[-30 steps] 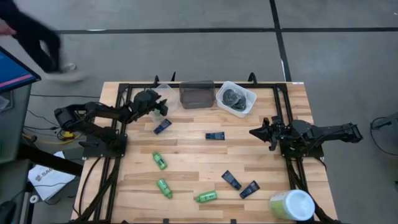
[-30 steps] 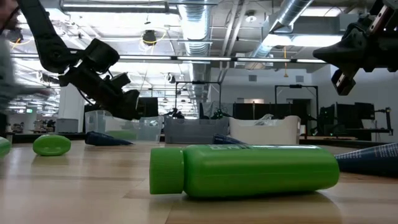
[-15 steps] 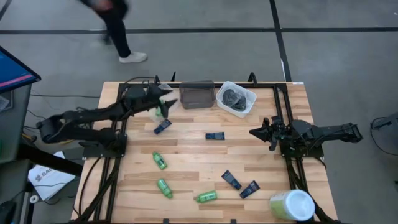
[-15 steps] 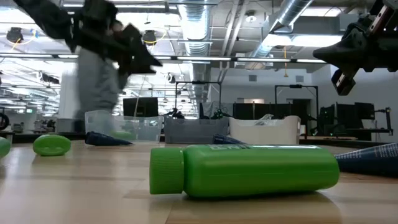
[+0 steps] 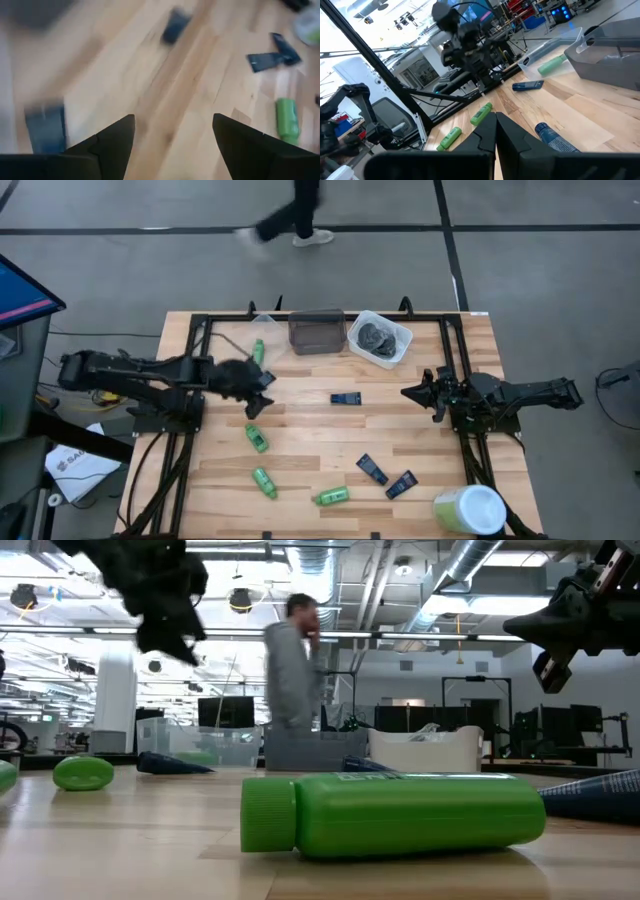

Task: Pick & Place Travel size toiletries
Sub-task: Put the green shampoo into the transparent bin

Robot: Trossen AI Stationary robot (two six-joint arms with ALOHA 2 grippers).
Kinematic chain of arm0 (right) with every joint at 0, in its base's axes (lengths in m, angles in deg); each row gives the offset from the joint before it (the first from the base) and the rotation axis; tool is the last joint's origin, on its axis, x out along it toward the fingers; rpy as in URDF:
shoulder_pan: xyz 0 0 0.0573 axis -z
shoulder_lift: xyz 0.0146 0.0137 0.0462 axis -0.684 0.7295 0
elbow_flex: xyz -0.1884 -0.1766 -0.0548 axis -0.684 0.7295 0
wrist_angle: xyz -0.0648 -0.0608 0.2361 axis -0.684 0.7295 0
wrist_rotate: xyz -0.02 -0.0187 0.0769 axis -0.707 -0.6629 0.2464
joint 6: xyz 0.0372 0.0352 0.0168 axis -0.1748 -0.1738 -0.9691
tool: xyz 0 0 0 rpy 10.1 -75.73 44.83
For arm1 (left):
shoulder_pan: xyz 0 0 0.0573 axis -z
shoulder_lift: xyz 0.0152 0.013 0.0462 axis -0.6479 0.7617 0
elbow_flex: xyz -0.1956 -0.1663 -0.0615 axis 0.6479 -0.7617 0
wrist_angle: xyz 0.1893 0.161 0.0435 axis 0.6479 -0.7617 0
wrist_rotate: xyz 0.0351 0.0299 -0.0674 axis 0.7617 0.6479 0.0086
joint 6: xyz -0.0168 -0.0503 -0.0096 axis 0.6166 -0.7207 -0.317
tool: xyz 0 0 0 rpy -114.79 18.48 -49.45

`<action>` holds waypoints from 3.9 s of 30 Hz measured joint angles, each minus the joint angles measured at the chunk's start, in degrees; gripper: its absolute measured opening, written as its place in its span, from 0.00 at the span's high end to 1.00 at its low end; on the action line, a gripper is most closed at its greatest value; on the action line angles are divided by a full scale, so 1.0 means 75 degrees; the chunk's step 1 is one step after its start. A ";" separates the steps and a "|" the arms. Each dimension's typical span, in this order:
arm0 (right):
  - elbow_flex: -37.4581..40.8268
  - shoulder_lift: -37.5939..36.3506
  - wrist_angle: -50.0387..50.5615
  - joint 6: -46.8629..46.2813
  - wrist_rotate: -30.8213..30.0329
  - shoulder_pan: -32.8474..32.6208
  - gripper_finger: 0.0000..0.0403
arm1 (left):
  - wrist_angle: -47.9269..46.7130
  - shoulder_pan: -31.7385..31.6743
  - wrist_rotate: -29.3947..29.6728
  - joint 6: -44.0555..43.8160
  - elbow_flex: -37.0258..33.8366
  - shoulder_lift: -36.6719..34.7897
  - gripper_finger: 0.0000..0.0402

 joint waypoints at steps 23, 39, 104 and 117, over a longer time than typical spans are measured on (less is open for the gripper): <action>0.0001 0.0000 0.0001 0.0000 0.0000 0.0000 1.00 | -0.2389 0.0763 -0.0909 -0.6693 0.0029 0.1790 0.44; 0.0003 0.0000 0.0000 0.0000 0.0000 0.0000 1.00 | -0.2449 0.0505 -0.1485 -0.6782 0.0887 0.2872 0.64; 0.0000 0.0000 -0.0003 0.0000 0.0000 0.0000 1.00 | -0.5268 0.0831 -0.0839 -0.6945 0.2192 0.3939 0.41; 0.0001 0.0000 0.0000 0.0000 0.0000 0.0000 1.00 | -0.4113 0.0919 -0.0939 -0.6960 0.1591 0.4000 0.36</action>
